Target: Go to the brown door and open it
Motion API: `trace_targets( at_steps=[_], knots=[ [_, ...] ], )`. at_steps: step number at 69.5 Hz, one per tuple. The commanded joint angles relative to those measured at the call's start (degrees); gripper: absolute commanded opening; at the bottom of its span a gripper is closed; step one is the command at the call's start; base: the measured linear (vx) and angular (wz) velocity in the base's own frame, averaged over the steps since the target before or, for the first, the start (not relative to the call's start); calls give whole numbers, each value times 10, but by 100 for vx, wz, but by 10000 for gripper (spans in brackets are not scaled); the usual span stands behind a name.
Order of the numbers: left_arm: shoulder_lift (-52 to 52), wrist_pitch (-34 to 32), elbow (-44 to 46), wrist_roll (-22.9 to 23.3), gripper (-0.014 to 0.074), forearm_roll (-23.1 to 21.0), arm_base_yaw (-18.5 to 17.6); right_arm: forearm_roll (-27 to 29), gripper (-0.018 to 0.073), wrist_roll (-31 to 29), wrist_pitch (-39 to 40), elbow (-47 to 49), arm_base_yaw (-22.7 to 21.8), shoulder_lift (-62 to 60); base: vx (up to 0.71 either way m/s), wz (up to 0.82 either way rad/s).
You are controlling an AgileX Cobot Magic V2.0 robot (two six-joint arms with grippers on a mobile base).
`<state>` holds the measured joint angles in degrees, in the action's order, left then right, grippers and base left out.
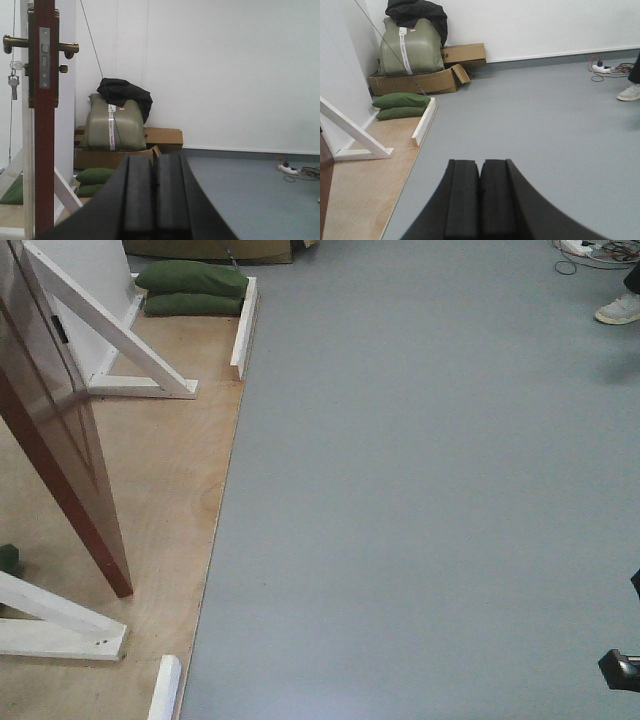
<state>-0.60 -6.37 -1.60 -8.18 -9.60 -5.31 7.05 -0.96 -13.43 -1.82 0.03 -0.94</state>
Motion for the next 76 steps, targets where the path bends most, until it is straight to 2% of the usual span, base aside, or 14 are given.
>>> trace_targets(
  at_steps=[1,76],
  knots=[
    [-15,-43,-15,4,11,2,-4,-3,0,-5,46,-1,1,-5,40,6],
    [-15,-43,-15,4,11,2,-4,-3,0,-5,46,-1,1,-5,38,1]
  ],
)
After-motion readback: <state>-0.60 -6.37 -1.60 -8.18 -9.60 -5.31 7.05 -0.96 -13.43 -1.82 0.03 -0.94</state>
